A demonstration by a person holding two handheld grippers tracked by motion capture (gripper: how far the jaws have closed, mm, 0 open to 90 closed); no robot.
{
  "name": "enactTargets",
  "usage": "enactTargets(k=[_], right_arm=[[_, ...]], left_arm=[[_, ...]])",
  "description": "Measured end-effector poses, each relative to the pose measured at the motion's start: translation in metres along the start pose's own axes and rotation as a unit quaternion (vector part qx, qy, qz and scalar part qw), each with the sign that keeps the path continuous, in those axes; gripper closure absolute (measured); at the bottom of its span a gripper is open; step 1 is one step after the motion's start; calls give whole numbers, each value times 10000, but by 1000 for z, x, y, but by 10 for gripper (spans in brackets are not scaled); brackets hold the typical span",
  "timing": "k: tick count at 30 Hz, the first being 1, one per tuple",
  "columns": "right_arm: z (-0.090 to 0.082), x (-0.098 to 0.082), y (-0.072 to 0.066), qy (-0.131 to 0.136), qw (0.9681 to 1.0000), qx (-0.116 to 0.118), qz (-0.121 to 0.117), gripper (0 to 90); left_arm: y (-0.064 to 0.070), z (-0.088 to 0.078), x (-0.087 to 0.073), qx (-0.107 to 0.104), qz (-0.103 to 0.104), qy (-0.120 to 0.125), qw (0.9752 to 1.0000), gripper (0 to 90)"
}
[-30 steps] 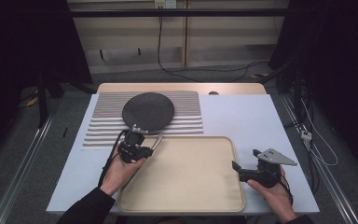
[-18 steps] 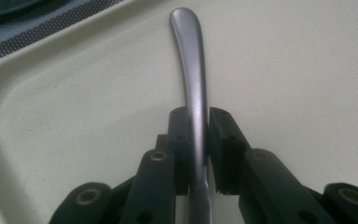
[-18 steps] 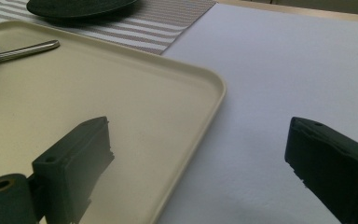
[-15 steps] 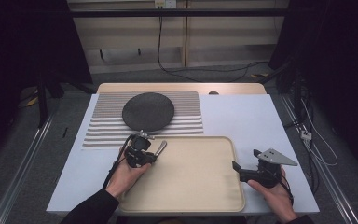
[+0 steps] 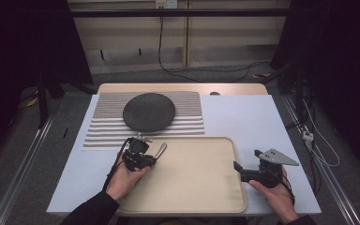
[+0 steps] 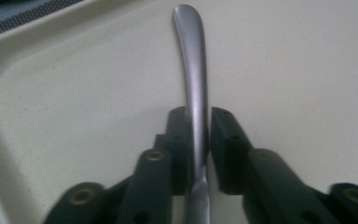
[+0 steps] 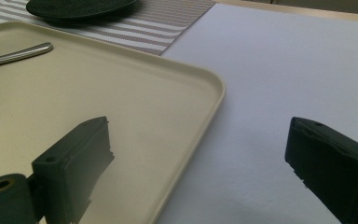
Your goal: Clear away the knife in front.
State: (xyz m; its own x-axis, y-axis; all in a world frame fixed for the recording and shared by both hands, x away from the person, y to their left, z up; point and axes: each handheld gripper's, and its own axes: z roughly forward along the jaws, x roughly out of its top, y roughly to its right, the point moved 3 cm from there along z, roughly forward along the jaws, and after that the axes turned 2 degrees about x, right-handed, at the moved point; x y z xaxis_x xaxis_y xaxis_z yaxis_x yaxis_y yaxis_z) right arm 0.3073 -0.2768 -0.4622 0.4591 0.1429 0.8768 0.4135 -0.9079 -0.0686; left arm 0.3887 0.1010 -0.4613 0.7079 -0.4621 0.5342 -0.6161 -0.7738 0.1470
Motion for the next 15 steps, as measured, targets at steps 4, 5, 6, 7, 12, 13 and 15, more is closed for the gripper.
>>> enactTargets(k=[4, 5, 6, 7, 12, 13, 15], right_arm=[[-1, 0, -1, 21, 10000, 13, -15, 66], [-1, 0, -1, 25, 10000, 20, -19, 66], [-1, 0, -1, 25, 10000, 18, -25, 66], [-1, 0, -1, 23, 10000, 15, -10, 66], [-2, -1, 1, 31, 10000, 12, 42, 66], [-2, -1, 2, 36, 10000, 11, 42, 66], [-2, -1, 2, 39, 10000, 7, 40, 66]], left_arm=[[-3, -2, -1, 15, 40, 128, 9999, 591], [-3, -3, 0, 11, 113, 173, 9998, 556], [-2, -4, 1, -16, 207, 252, 9995, 518], [-2, -5, 1, 44, 288, 358, 9989, 472], [-2, -9, 5, 175, 570, 736, 9955, 277], [-2, -10, 6, 196, 583, 783, 9950, 256], [-2, -14, 7, 96, 619, 894, 9940, 213]])
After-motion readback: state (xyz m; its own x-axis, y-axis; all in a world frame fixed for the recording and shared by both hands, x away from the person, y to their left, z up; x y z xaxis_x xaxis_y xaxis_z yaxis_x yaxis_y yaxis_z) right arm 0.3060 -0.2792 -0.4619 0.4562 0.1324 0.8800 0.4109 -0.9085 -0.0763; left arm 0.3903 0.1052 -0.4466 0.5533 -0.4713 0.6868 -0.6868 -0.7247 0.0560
